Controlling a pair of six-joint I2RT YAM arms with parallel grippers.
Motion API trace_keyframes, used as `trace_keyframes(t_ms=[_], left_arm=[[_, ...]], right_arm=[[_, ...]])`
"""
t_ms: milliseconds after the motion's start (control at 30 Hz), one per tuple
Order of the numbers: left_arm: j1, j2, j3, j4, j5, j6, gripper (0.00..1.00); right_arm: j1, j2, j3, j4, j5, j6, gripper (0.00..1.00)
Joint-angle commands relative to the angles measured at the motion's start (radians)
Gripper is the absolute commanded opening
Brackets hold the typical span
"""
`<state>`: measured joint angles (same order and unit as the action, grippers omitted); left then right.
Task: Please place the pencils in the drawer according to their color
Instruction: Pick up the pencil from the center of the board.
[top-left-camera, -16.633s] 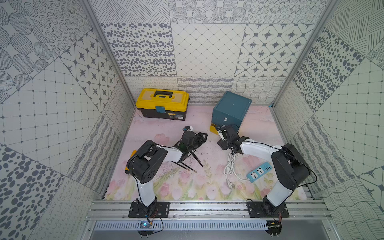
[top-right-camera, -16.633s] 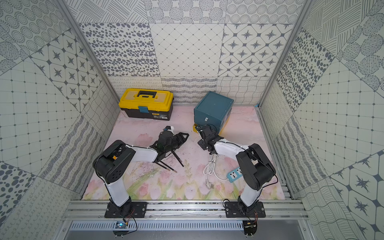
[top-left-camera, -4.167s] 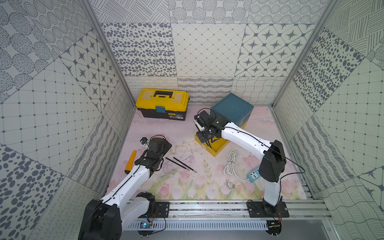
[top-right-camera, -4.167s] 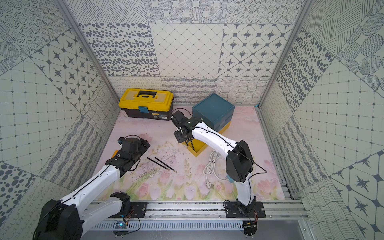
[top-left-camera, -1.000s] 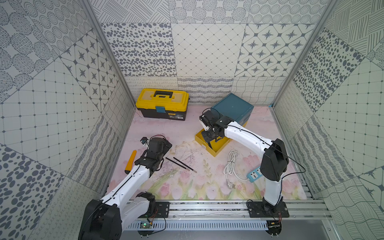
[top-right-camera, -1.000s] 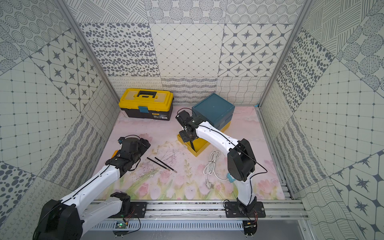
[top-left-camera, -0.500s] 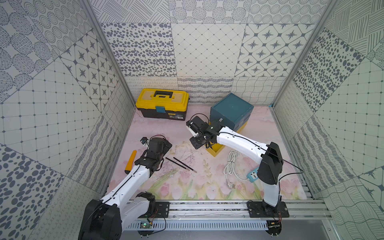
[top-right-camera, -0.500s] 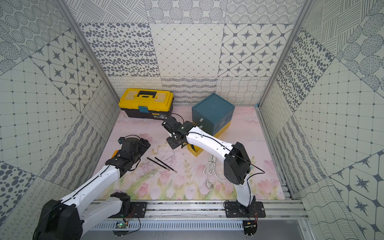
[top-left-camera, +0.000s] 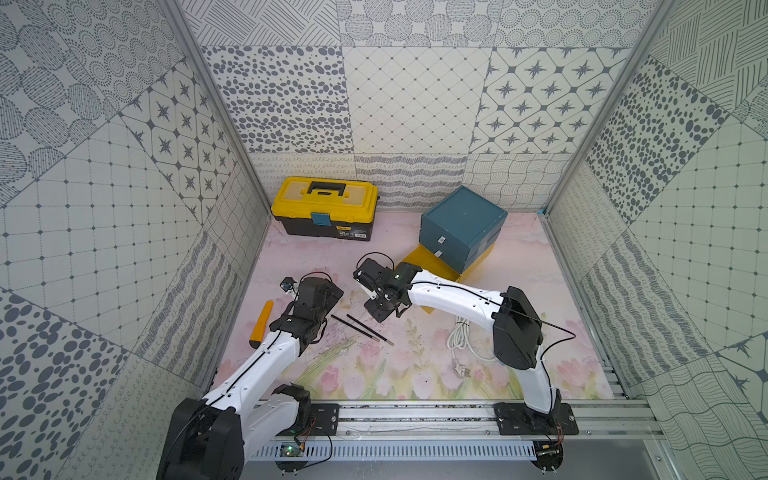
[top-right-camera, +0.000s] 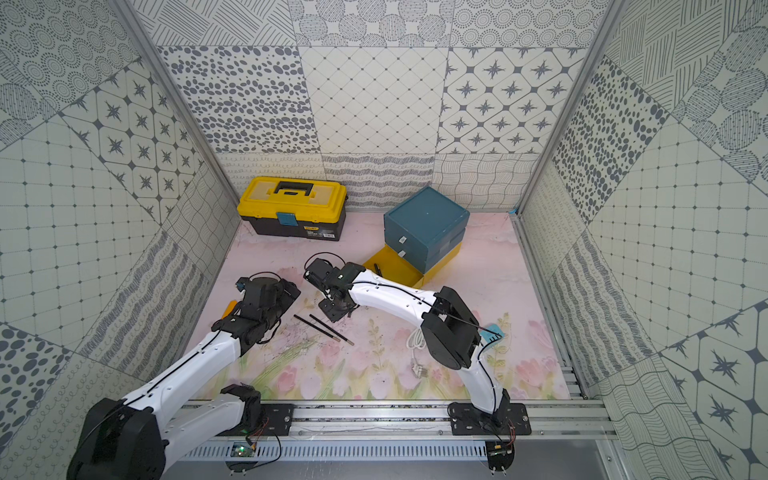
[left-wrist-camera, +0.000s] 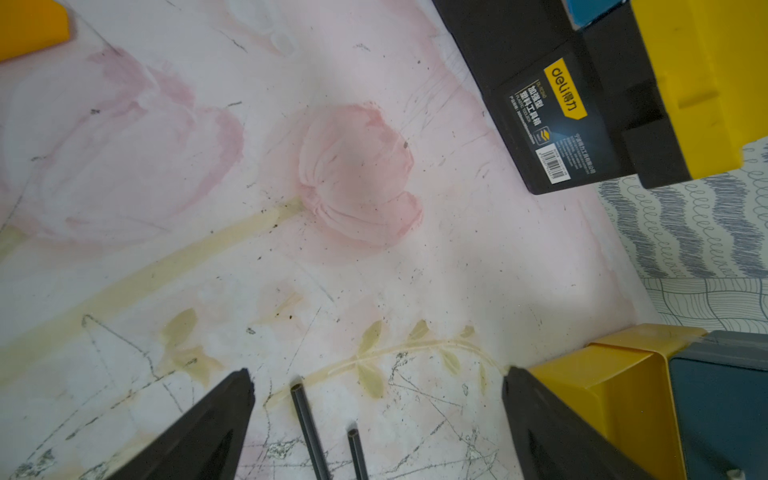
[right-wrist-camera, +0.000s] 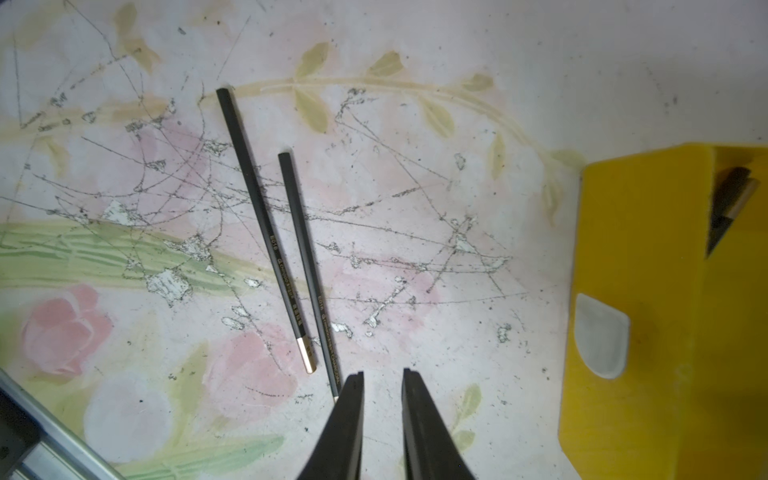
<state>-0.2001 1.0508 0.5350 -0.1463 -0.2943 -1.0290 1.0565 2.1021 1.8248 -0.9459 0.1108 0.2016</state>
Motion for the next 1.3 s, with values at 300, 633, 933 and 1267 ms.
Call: trace_keyframes(t_ms=[300, 633, 933, 1267], left_arm=[[0.076, 0.020, -0.060, 0.028, 0.053, -0.121, 0.99], [0.116, 0.005, -0.079, 0.008, 0.072, -0.147, 0.99], [0.123, 0.006, -0.080, -0.005, 0.073, -0.156, 0.99], [0.124, 0.006, -0.080, -0.004, 0.075, -0.155, 0.99]], right_arm=[[0.056, 0.089, 0.014, 0.020, -0.007, -0.006, 0.22], [0.056, 0.139, 0.037, 0.022, -0.016, -0.012, 0.22], [0.056, 0.171, 0.065, 0.020, -0.014, -0.020, 0.27], [0.056, 0.214, 0.103, 0.004, -0.013, -0.035, 0.29]])
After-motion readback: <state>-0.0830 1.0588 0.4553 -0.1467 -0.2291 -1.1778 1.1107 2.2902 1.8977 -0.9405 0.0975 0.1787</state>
